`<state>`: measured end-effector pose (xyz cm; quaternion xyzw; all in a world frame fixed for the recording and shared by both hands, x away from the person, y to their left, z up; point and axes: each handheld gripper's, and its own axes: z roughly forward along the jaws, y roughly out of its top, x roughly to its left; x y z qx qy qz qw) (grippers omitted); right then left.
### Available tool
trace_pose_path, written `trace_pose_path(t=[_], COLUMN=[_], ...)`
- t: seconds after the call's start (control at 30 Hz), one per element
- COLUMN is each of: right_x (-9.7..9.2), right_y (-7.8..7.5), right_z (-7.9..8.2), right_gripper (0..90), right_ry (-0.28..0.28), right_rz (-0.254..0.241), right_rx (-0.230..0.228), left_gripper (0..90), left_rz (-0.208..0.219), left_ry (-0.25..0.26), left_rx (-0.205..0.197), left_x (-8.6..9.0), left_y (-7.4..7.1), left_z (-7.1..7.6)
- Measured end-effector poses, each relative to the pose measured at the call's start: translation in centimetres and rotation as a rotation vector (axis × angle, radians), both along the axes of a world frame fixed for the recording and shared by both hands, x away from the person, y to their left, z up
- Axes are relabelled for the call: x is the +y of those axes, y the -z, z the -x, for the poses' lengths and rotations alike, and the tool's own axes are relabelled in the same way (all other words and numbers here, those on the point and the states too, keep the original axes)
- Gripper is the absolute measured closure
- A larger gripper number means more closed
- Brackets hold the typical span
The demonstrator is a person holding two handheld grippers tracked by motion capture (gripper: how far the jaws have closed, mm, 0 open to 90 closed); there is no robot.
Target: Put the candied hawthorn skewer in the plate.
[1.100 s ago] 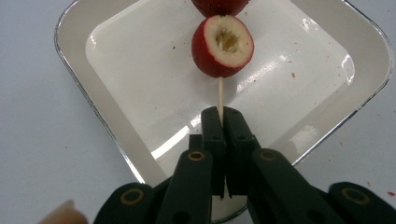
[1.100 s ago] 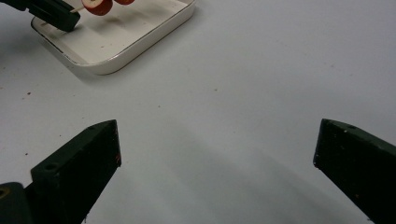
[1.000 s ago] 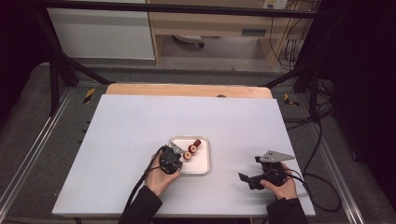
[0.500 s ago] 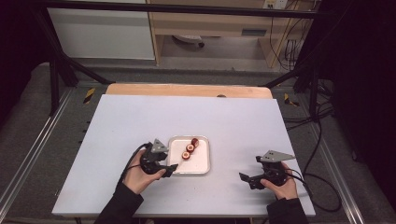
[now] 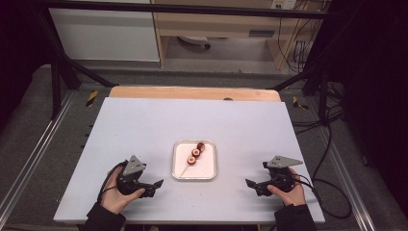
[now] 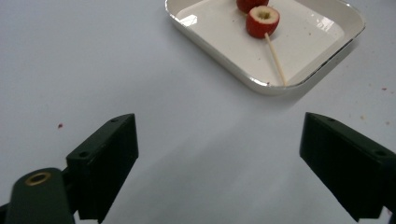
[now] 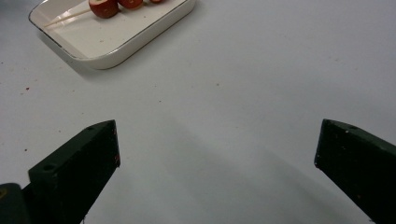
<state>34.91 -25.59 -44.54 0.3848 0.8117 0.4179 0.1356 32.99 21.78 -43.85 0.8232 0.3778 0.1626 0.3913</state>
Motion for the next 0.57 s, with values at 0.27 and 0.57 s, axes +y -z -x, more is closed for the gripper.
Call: trace_pose_path(t=[0.27,0.57], right_x=[0.2,0.5], right_y=[0.3,0.6], right_z=[0.2,0.2], right_gripper=[0.7,0.7], right_ry=[-0.012,-0.024], right_rz=[0.014,0.026], right_rx=[0.021,0.033], left_gripper=[8.8,8.9], left_rz=[0.002,0.008], left_ry=[-0.016,-0.016], left_rx=[0.002,-0.004], left_x=[2.0,2.4], left_y=[1.5,1.3], left_z=[1.0,0.9])
